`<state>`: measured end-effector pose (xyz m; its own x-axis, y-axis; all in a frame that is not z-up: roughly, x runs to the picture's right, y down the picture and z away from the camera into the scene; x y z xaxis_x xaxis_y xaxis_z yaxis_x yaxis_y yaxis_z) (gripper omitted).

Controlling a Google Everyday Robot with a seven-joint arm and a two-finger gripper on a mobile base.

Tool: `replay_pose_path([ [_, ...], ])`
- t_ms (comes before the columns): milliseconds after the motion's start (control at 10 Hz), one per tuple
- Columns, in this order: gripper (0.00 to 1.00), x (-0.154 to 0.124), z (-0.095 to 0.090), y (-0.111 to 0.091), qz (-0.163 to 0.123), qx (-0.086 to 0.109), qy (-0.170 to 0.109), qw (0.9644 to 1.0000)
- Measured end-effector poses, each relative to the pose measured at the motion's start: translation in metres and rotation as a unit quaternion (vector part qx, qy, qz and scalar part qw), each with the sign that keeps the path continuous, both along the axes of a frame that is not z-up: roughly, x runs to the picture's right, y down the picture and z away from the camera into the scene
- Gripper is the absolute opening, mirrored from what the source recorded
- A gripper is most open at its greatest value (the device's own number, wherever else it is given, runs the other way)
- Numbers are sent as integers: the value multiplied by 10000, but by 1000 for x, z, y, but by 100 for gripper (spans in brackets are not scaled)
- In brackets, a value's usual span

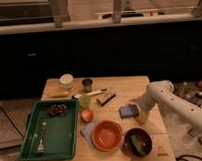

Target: Place sponge in tray

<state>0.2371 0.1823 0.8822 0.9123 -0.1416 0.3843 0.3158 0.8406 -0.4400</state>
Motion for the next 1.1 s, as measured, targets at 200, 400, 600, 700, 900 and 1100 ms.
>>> replay_pose_path([
  [200, 80, 0, -2, 0, -25, 13, 44, 10000],
  [400, 71, -1, -6, 0, -31, 91, 82, 9999],
  [600, 77, -3, -8, 0, -56, 115, 78, 9999],
  [700, 80, -5, -8, 0, -79, 128, 75, 9999],
  [900, 80, -9, -9, -1, -137, 116, 58, 9998],
  [1100, 80, -15, -9, -3, -200, 65, 54, 9998],
])
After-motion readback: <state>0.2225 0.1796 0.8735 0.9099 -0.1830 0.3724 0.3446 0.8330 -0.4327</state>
